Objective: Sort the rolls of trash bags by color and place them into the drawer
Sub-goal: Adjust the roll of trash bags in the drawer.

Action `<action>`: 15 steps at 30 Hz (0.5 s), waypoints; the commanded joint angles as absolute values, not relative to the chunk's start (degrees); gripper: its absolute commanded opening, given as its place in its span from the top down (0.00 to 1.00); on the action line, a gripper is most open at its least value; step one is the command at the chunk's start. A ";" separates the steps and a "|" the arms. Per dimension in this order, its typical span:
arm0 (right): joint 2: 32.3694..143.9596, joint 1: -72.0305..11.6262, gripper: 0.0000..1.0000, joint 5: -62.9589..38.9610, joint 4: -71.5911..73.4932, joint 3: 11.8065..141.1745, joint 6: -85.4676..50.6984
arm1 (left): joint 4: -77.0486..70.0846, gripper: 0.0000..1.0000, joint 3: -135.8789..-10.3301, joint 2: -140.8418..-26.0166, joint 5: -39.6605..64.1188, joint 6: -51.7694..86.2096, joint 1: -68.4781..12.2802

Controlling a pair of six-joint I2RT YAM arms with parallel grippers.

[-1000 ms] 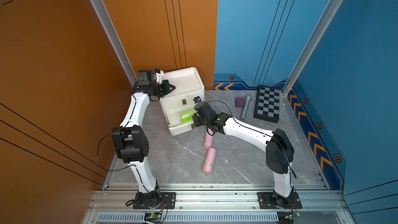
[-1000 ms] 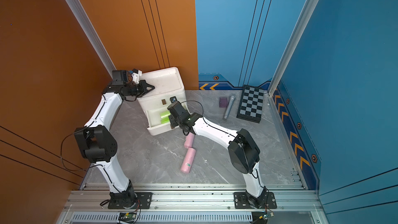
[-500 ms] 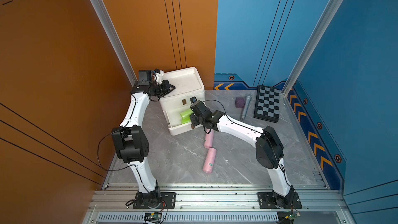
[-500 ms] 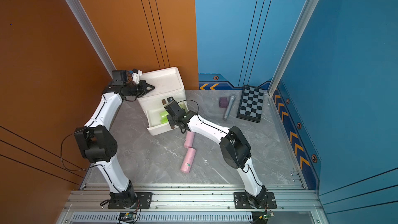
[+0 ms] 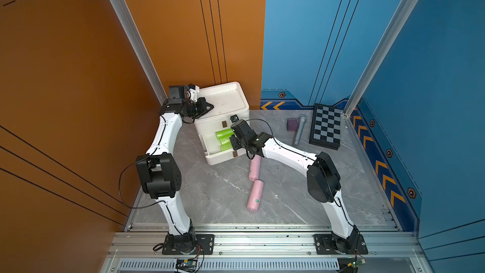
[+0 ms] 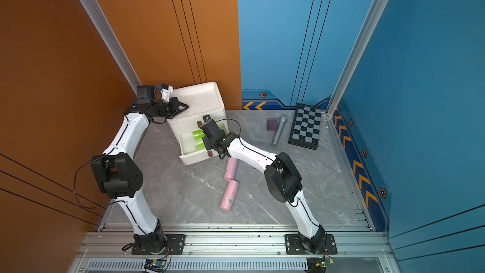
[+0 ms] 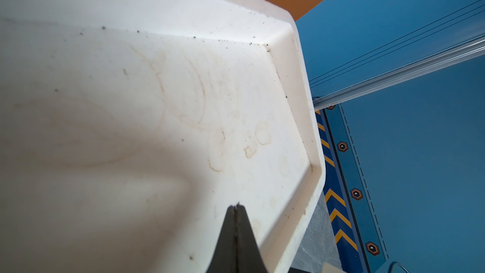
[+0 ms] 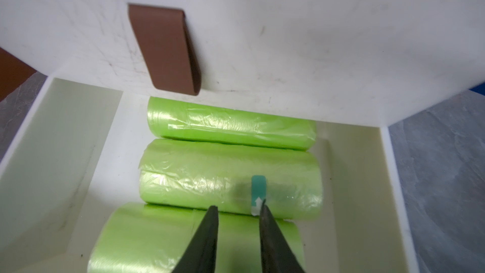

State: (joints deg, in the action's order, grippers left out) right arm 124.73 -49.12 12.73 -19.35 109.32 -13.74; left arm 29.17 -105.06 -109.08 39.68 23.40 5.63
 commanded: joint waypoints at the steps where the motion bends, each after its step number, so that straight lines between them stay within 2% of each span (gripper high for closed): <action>1: 120.29 -49.39 0.70 13.57 -16.35 107.15 -13.15 | 36.69 1.00 -102.30 -112.72 34.06 22.06 8.26; 5: 114.95 -49.09 0.70 14.07 -12.66 103.28 -14.02 | 36.73 1.00 -102.44 -112.63 34.17 22.15 8.34; 10: 106.16 -46.47 0.68 12.52 -2.12 90.02 -21.80 | 36.70 1.00 -101.96 -112.25 34.11 22.19 8.26; 15: 98.50 -43.94 0.79 10.55 12.00 73.50 -34.16 | 36.74 1.00 -101.25 -111.90 34.04 22.06 8.31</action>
State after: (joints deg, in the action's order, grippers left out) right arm 100.60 -45.04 11.68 2.11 79.68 -24.97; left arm 29.12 -104.99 -109.08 39.68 23.42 5.63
